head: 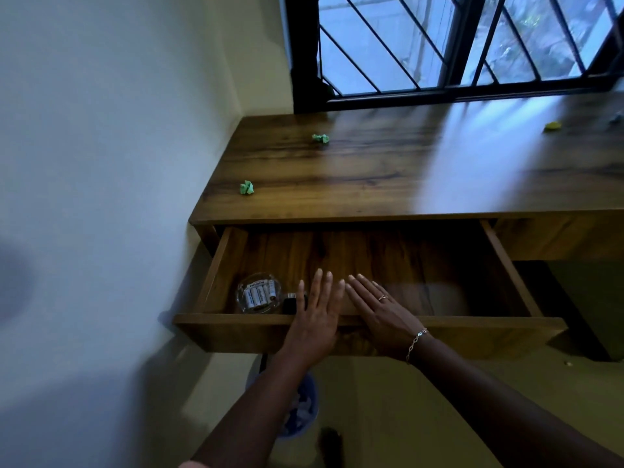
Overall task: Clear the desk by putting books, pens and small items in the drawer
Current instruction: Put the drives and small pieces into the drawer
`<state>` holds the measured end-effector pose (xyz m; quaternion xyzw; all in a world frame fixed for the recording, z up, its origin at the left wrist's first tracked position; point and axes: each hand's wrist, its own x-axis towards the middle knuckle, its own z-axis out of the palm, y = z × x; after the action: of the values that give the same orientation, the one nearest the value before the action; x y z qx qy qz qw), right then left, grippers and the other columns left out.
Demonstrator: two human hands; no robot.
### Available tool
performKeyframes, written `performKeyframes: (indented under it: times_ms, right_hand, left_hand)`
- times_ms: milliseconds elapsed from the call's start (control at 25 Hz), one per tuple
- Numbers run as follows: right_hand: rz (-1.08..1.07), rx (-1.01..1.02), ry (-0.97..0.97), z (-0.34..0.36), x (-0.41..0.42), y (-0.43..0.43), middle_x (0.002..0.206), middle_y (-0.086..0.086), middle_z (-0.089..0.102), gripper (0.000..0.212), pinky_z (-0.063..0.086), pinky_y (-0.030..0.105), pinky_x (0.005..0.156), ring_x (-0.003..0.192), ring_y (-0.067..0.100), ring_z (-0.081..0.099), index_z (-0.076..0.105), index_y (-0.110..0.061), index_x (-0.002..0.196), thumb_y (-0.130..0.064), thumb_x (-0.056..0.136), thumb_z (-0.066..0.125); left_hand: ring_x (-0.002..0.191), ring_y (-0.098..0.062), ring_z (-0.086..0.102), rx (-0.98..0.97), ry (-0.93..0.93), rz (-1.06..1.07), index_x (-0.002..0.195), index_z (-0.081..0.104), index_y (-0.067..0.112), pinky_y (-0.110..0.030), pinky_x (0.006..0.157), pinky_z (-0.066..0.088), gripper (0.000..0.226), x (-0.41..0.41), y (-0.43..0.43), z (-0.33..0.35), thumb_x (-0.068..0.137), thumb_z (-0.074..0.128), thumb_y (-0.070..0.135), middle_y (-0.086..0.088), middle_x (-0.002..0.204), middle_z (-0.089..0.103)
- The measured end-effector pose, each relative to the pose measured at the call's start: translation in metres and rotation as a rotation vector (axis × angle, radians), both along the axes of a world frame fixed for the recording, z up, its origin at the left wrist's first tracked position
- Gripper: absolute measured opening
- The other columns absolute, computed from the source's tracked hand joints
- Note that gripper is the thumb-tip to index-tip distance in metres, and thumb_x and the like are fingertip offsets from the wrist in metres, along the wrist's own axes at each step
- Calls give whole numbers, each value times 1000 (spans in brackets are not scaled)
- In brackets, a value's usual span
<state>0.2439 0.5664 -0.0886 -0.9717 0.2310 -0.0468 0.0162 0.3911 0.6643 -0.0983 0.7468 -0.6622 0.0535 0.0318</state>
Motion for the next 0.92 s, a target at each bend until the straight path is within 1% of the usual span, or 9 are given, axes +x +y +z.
performKeyframes:
  times_ms: [120, 240, 360, 440, 520, 560, 640, 800, 920]
  right_hand:
    - [2, -60, -10, -3, 11, -22, 140, 15, 44, 73, 32, 37, 110, 134, 26, 32, 19, -4, 144, -55, 92, 15]
    - [7, -100, -37, -10, 26, -50, 146, 15, 30, 81, 1, 38, 113, 144, 23, -3, -5, -8, 146, -54, 86, 27]
    - [-8, -128, -58, -10, 39, -76, 147, 13, 26, 85, 3, 35, 113, 143, 21, -13, -5, -7, 145, -52, 83, 32]
    - [-54, -136, -97, -8, 49, -92, 147, 14, 28, 86, 6, 36, 113, 143, 22, -13, -6, -6, 145, -50, 82, 33]
    - [-112, -118, -107, -5, 58, -107, 146, 18, 29, 90, 6, 37, 112, 143, 23, -14, -7, -5, 145, -53, 79, 32]
    - [-137, -118, -106, -4, 63, -112, 146, 19, 28, 94, 5, 37, 111, 143, 23, -14, -8, -5, 145, -54, 77, 34]
    - [-167, -129, -92, -4, 75, -124, 147, 20, 25, 106, 3, 37, 111, 143, 24, -10, -6, -2, 145, -58, 74, 50]
    - [-206, -162, -108, -7, 95, -150, 141, 23, 39, 110, 5, 37, 110, 141, 27, 19, 27, 3, 135, -50, 54, 79]
    - [-176, -250, -119, -11, 104, -162, 128, 21, 56, 100, 29, 42, 108, 119, 33, 53, 50, 2, 124, -52, 45, 82]
  left_hand:
    - [141, -35, 9, 6, -32, 4, 147, -6, 5, -53, 111, 4, 115, 9, -18, 4, 70, 71, 41, -21, 150, 28]
    - [142, -34, 2, 24, -36, -16, 148, -5, 6, -50, 111, 2, 115, 19, -42, 8, 71, 72, 43, -21, 151, 24]
    - [141, -32, 0, 63, -3, -12, 147, -8, 6, -48, 111, 0, 116, 31, -67, 13, 70, 73, 38, -21, 151, 20]
    - [141, -29, -19, 76, 6, -2, 142, -27, 11, -47, 113, -10, 112, 42, -86, 15, 80, 65, 29, -21, 154, 2]
    - [127, -23, -47, 74, 37, -19, 121, -54, 21, -43, 112, -22, 106, 51, -107, 20, 92, 48, 21, -15, 146, -32]
    - [123, -23, -50, 87, 93, -7, 112, -60, 23, -40, 113, -21, 105, 56, -114, 23, 94, 44, 21, -11, 140, -41]
    - [128, -25, -43, 53, 123, 24, 118, -55, 18, -36, 113, -19, 104, 65, -128, 31, 94, 46, 22, -9, 141, -41]
    - [139, -26, -25, 25, 98, 41, 145, -15, 9, -37, 113, -14, 91, 79, -150, 44, 90, 55, 23, -12, 156, -16]
    - [146, -27, -4, 49, 74, 55, 149, 1, 11, -45, 118, -2, 83, 85, -165, 47, 89, 57, 23, -9, 158, 2]
